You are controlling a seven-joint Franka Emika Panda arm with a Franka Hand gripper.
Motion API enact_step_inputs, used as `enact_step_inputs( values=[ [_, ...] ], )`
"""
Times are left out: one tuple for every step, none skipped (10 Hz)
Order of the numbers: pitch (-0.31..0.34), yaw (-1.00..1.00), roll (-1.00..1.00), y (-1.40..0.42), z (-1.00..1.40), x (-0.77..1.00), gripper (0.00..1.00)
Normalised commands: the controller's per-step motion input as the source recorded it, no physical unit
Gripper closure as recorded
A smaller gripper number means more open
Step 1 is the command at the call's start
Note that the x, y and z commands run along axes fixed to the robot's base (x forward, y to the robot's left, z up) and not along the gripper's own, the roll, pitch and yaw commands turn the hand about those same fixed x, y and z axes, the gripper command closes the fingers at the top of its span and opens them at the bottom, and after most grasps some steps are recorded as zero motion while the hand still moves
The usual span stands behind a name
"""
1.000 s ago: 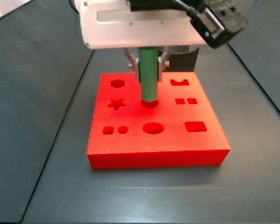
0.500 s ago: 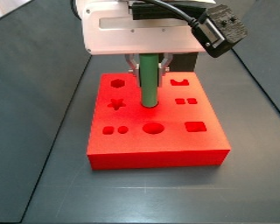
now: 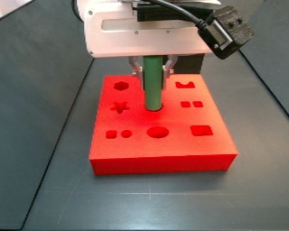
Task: Pick up the round object. Move up. Move to above the board. Insert the round object.
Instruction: Insert the round object.
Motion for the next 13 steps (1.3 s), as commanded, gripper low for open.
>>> enact_step_inputs(
  values=[
    [-0.011,0.17,0.16,0.00,-0.13,0.00,1.00],
    [-0.031,0.20,0.19,0.00,-0.19,0.00,1.00],
    [-0.064,0.20,0.21,0.00,-0.24,0.00,1.00],
    [-0.170,0.23,0.30,-0.07,-0.43,-0.03,1.00],
    [-0.211,0.27,0.29,-0.07,-0.53,-0.01,1.00],
    [-0.216,0.28,0.28,-0.07,-0.55,-0.02,1.00],
    [-0.220,0.25,0.24,-0.15,-0.60,0.00,1.00],
    [-0.199,0.17,0.08,-0.11,-0.82,0.00,1.00],
    [-0.164,0.14,0.00,-0.02,-0.92,0.00,1.00],
    [-0.153,0.10,0.02,0.00,-0.95,0.00,1.00],
    [-0.147,0.11,0.06,0.00,-0.94,0.00,1.00],
    [-0.159,0.13,0.06,0.01,-0.91,0.00,1.00],
    [-0.169,0.14,0.06,0.02,-0.89,0.00,1.00]
  ],
)
